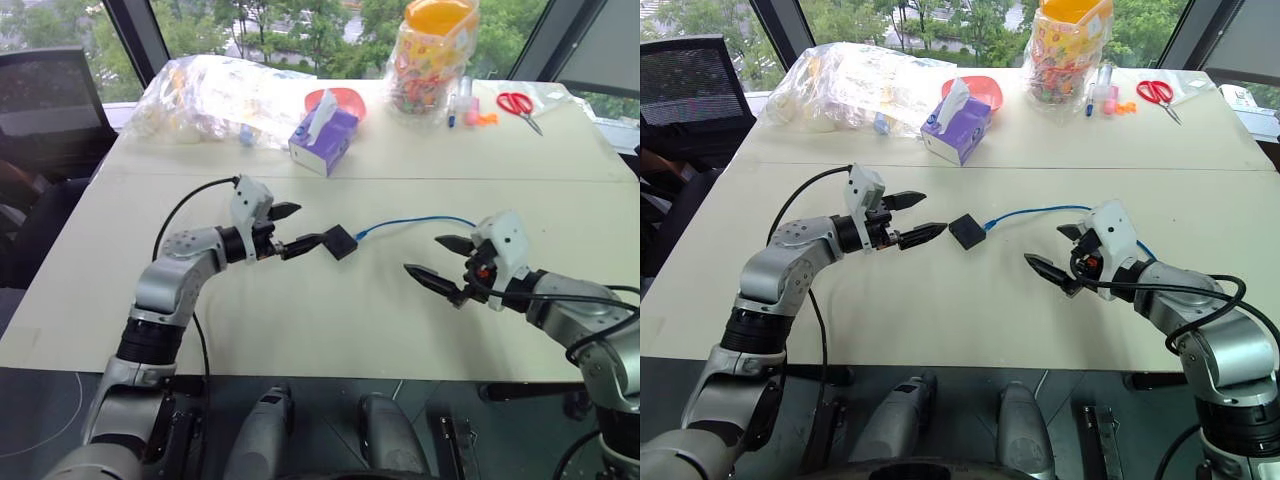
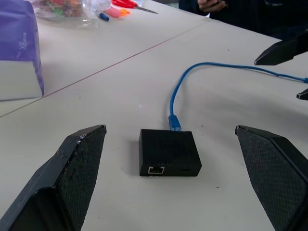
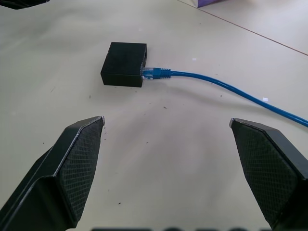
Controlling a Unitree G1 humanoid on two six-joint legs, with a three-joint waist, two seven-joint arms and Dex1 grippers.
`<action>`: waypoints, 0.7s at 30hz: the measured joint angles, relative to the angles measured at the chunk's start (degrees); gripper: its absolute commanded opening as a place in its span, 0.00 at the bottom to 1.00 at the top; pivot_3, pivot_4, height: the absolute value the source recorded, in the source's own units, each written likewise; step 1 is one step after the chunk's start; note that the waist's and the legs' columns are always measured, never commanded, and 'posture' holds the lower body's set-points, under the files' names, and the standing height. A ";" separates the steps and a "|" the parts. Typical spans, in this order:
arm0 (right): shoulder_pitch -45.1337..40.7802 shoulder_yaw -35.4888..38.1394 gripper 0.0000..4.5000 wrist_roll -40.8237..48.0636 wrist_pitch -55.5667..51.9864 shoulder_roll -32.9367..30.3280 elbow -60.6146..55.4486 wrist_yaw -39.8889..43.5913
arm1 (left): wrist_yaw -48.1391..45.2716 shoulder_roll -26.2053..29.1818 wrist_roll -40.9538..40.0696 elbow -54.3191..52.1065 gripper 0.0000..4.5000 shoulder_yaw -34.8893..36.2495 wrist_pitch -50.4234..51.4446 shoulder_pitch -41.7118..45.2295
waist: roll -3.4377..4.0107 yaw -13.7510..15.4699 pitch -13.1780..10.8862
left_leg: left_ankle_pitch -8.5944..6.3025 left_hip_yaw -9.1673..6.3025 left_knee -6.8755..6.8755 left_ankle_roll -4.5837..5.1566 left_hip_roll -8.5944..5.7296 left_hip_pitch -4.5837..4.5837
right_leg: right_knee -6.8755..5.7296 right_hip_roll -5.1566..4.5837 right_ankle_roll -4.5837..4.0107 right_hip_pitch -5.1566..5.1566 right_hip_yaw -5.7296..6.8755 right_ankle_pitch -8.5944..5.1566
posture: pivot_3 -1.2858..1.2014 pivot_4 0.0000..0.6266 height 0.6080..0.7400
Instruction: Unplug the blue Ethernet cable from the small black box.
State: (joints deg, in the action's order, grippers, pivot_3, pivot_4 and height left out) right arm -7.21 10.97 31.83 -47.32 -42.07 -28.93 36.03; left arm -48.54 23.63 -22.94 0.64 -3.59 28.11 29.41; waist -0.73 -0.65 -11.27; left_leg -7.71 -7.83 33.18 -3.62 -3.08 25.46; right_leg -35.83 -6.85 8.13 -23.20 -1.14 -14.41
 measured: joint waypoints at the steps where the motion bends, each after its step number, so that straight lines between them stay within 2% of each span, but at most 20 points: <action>1: 0.00 -0.05 0.97 0.06 -0.22 -0.14 0.00 0.25 | 0.12 0.16 -0.04 -0.42 0.99 0.00 0.12 -0.58 | 0.00 0.02 0.00 | 0.00 0.00 0.00 0.00 0.00 0.00 | 0.00 0.00 0.00 0.00 0.00 0.00 | 0.52 0.24 0.91; 11: -2.78 -1.89 0.97 0.42 -0.72 -1.97 0.10 2.29 | 1.29 1.70 -1.39 -3.09 0.99 1.71 2.99 -2.01 | 0.00 -0.02 0.00 | 0.00 0.00 0.01 0.00 0.00 -0.01 | -0.03 0.00 0.00 -0.01 0.00 0.00 | 0.52 0.24 0.91; 13: -5.20 -4.05 0.97 0.20 -0.57 -4.30 0.99 4.53 | 1.21 2.41 -1.38 -3.16 0.99 1.73 3.21 -2.22 | 0.00 -0.12 0.00 | 0.00 0.01 0.01 0.00 0.00 -0.01 | -0.04 0.00 0.00 -0.02 0.00 0.00 | 0.52 0.24 0.91; 17: -14.24 -10.67 0.97 -2.43 2.14 -8.85 6.86 12.15 | 0.32 3.35 -1.55 -4.08 0.99 1.68 4.77 -2.40 | 0.00 -0.14 0.00 | 0.00 0.02 0.02 -0.01 0.01 -0.01 | -0.04 0.00 -0.01 -0.02 0.01 0.00 | 0.52 0.24 0.91; 21: -25.68 -20.07 0.97 -8.19 7.42 -10.03 17.24 21.34 | -1.47 4.49 -2.74 -5.64 0.99 1.53 6.68 -2.66 | 0.02 -0.43 -0.02 | -0.01 0.05 0.01 -0.02 0.01 0.01 | -0.02 0.00 0.00 -0.06 -0.01 0.00 | 0.52 0.24 0.91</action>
State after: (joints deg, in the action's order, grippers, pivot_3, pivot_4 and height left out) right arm -32.89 -9.10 23.64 -39.90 -52.10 -11.69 57.37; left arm -50.01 28.11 -25.68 -4.99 -2.06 34.79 26.75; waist -0.71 -1.07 -11.29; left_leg -7.72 -7.78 33.19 -3.63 -3.07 25.47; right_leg -35.85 -6.85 8.13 -23.26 -1.15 -14.41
